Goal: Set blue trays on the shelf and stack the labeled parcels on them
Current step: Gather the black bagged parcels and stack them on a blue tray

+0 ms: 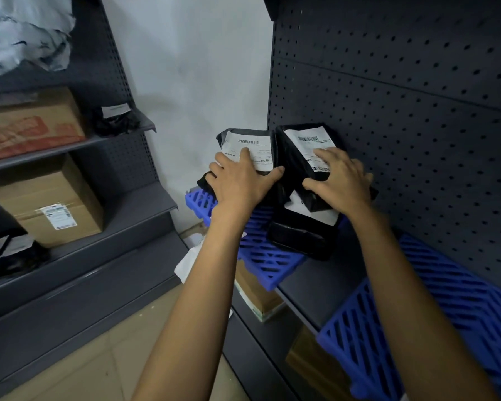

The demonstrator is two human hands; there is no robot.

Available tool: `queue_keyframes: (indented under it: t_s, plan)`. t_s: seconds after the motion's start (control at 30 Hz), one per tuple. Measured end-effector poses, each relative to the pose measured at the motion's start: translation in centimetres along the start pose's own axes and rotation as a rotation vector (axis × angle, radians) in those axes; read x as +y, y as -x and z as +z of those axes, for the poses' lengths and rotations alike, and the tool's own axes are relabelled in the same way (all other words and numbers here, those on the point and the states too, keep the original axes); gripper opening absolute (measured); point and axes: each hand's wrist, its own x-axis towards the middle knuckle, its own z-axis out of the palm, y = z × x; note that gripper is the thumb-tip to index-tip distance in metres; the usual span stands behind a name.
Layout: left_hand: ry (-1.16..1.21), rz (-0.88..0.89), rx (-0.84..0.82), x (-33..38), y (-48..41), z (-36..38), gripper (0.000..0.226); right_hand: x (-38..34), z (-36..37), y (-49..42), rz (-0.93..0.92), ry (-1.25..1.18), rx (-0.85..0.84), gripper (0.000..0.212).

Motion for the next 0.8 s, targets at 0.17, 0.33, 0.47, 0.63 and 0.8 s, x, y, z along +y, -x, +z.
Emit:
queue_keyframes:
  t_s: [0.17, 0.33, 0.47, 0.63, 0.8]
  plan:
    - [0.073, 0.117, -0.052, -0.5, 0.3, 0.0, 0.062, 0.1, -0.3, 0.0, -0.054, 0.011, -0.047, 0.065]
    - [0.133, 0.227, -0.091, -1.8, 1.1, -0.4, 0.055, 0.3, -1.2, 1.9, -0.048, 0.063, -0.066, 0.061]
    - [0.128, 0.364, -0.104, -3.7, 2.9, -1.3, 0.054, -0.7, -1.7, 5.5, -0.043, 0.108, 0.002, 0.053]
    - [0.023, 0.589, -0.097, -6.8, 5.9, -3.0, 0.058, -1.8, -2.9, 12.3, -0.056, 0.211, 0.116, 0.047]
    - [-0.025, 0.783, -0.113, -7.9, 9.9, -3.7, 0.047, -2.3, -3.7, 21.0, 0.031, 0.354, 0.148, 0.037]
